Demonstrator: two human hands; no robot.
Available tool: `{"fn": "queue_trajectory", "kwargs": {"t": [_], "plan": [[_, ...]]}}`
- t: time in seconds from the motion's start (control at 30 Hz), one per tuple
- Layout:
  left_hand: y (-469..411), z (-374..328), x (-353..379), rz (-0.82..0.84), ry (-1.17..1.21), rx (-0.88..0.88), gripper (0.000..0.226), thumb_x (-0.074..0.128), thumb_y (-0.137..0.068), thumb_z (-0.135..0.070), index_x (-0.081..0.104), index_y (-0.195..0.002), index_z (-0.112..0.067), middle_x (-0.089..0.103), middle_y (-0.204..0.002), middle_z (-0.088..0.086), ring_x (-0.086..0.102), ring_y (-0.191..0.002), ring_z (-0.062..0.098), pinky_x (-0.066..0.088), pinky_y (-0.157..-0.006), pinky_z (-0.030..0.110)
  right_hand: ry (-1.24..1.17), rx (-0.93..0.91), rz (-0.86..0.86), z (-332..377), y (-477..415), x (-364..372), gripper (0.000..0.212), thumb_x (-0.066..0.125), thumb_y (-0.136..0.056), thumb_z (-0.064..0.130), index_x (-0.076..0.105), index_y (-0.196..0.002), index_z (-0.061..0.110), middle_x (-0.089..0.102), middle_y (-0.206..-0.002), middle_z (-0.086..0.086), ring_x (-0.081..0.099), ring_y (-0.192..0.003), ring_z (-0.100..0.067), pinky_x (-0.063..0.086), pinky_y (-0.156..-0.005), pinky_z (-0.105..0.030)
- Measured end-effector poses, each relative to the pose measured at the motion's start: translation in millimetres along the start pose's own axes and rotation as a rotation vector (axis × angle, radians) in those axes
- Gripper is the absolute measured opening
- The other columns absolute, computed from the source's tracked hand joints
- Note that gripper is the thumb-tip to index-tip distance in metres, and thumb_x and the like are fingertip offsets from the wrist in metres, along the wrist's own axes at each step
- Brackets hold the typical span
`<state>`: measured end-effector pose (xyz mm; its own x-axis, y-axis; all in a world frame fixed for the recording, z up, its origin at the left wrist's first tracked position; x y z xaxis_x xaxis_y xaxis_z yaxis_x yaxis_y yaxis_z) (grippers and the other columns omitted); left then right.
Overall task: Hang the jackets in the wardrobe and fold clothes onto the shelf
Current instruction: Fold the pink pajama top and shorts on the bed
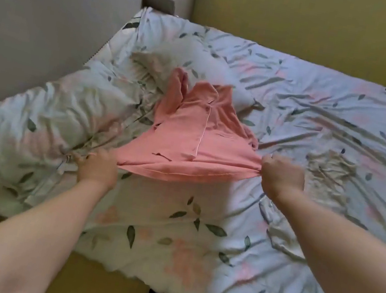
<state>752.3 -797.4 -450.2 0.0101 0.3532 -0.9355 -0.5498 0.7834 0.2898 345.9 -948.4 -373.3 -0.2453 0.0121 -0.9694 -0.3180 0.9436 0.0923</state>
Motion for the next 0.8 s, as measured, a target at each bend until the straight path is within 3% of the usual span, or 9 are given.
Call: {"fn": "queue_trajectory", "kwargs": {"t": [0.1, 0.27, 0.4, 0.5, 0.57, 0.63, 0.7, 0.8], "plan": [[14, -11, 105, 0.174, -0.027, -0.015, 0.051, 0.037, -0.087, 0.002, 0.054, -0.131, -0.017, 0.059, -0.129, 0.009, 0.057, -0.121, 0.035, 0.019, -0.113, 0.073, 0.015, -0.014, 0.224, 35, 40, 107, 0.037, 0.046, -0.088, -0.001, 0.063, -0.118, 0.012, 0.065, -0.115, -0.010, 0.065, -0.106, -0.032, 0.053, -0.082, -0.038], [35, -23, 231, 0.248, -0.040, 0.020, 0.049, 0.032, -0.086, 0.003, 0.058, -0.121, -0.019, 0.052, -0.130, 0.014, 0.046, -0.126, 0.037, 0.020, -0.109, 0.074, 0.029, 0.035, 0.427, 63, 97, 241, 0.034, 0.045, -0.089, 0.002, 0.064, -0.114, 0.014, 0.069, -0.112, -0.008, 0.067, -0.104, -0.030, 0.051, -0.081, -0.036], [49, -17, 284, 0.242, -0.085, 0.069, 0.038, 0.045, -0.083, 0.002, 0.059, -0.112, -0.019, 0.054, -0.122, 0.013, 0.052, -0.118, 0.036, 0.033, -0.102, 0.067, -0.024, 0.172, 0.516, 58, 129, 305, 0.034, 0.044, -0.085, 0.002, 0.063, -0.112, 0.012, 0.067, -0.114, -0.011, 0.065, -0.107, -0.033, 0.050, -0.081, -0.037], [60, -3, 315, 0.270, -0.094, 0.064, 0.034, 0.040, -0.084, 0.006, 0.057, -0.103, -0.016, 0.052, -0.114, 0.015, 0.052, -0.118, 0.038, 0.021, -0.107, 0.077, 0.008, 0.194, 0.548, 55, 147, 334, 0.034, 0.047, -0.085, 0.003, 0.064, -0.112, 0.013, 0.069, -0.112, -0.009, 0.066, -0.106, -0.032, 0.047, -0.079, -0.034], [67, 2, 332, 0.260, -0.126, 0.087, 0.034, 0.040, -0.082, 0.007, 0.057, -0.102, -0.015, 0.051, -0.113, 0.015, 0.052, -0.117, 0.038, 0.017, -0.109, 0.078, 0.027, 0.200, 0.544, 56, 156, 346, 0.033, 0.045, -0.089, 0.006, 0.063, -0.115, 0.014, 0.067, -0.115, -0.008, 0.064, -0.110, -0.031, 0.048, -0.086, -0.036], [71, 0, 337, 0.210, -0.158, 0.131, 0.034, 0.044, -0.082, 0.004, 0.060, -0.104, -0.015, 0.053, -0.115, 0.016, 0.053, -0.116, 0.038, 0.024, -0.108, 0.074, 0.030, 0.202, 0.549, 63, 162, 354, 0.032, 0.042, -0.091, 0.010, 0.059, -0.117, 0.017, 0.064, -0.120, -0.006, 0.057, -0.116, -0.029, 0.043, -0.092, -0.038], [73, -7, 330, 0.145, -0.180, 0.143, 0.031, 0.046, -0.084, -0.004, 0.063, -0.106, -0.018, 0.055, -0.116, 0.013, 0.053, -0.115, 0.035, 0.035, -0.101, 0.058, -0.005, 0.265, 0.574, 71, 168, 358, 0.034, 0.043, -0.089, 0.013, 0.058, -0.119, 0.019, 0.062, -0.125, -0.005, 0.050, -0.121, -0.028, 0.037, -0.093, -0.040], [78, -22, 318, 0.161, -0.267, 0.075, 0.035, 0.044, -0.084, -0.019, 0.060, -0.115, -0.027, 0.053, -0.124, 0.005, 0.043, -0.120, 0.027, 0.031, -0.091, 0.041, -0.224, 0.524, 0.666, 84, 187, 364, 0.052, 0.052, -0.084, 0.020, 0.047, -0.135, 0.017, 0.048, -0.142, -0.007, 0.042, -0.128, -0.031, 0.034, -0.102, -0.044]]}}
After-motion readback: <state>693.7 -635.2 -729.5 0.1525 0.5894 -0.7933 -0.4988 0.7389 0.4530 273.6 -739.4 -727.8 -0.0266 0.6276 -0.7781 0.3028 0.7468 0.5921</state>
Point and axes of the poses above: each hand's wrist, its own y-axis away from the middle knuckle, its own x-axis out of the palm, z = x × y, the point moved 8 cm from there along -y, towards the middle knuckle
